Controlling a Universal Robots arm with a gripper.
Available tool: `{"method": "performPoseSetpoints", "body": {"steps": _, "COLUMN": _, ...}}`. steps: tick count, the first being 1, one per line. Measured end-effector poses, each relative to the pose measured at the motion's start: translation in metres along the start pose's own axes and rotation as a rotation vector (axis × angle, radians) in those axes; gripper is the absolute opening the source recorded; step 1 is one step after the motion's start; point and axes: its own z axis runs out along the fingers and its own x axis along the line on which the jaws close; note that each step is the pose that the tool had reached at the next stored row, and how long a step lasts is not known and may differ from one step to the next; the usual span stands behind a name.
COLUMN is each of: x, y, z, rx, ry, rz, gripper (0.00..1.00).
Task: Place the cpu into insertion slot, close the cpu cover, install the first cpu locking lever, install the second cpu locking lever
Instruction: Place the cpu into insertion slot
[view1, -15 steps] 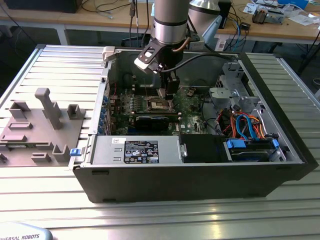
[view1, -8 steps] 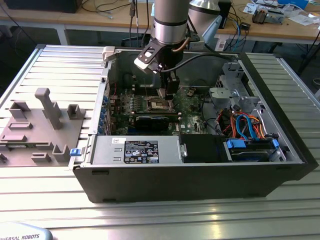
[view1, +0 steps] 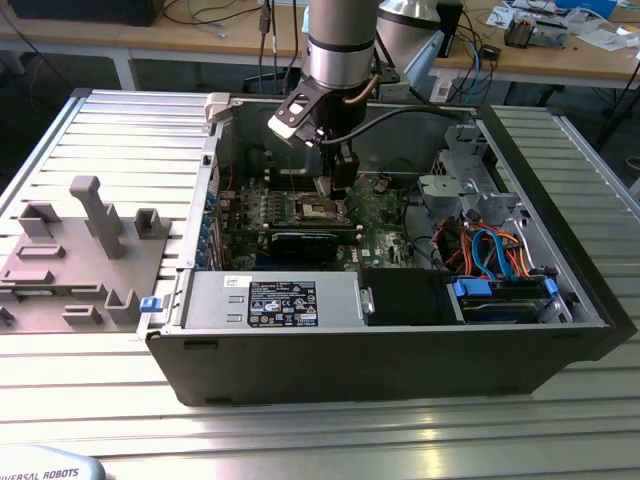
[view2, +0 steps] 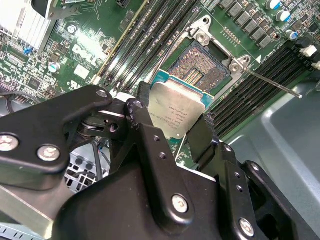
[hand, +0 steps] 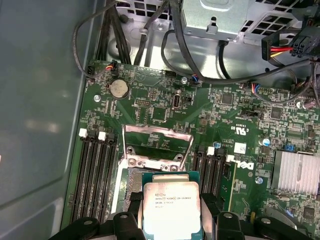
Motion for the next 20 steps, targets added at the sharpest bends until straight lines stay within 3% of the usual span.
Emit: {"method": "performPoseSetpoints", "body": {"steps": 20, "x": 0.0, "y": 0.0, "z": 0.0002, "rx": 0.0003, "ry": -0.0008, "rz": 0.015, "gripper": 0.55}}
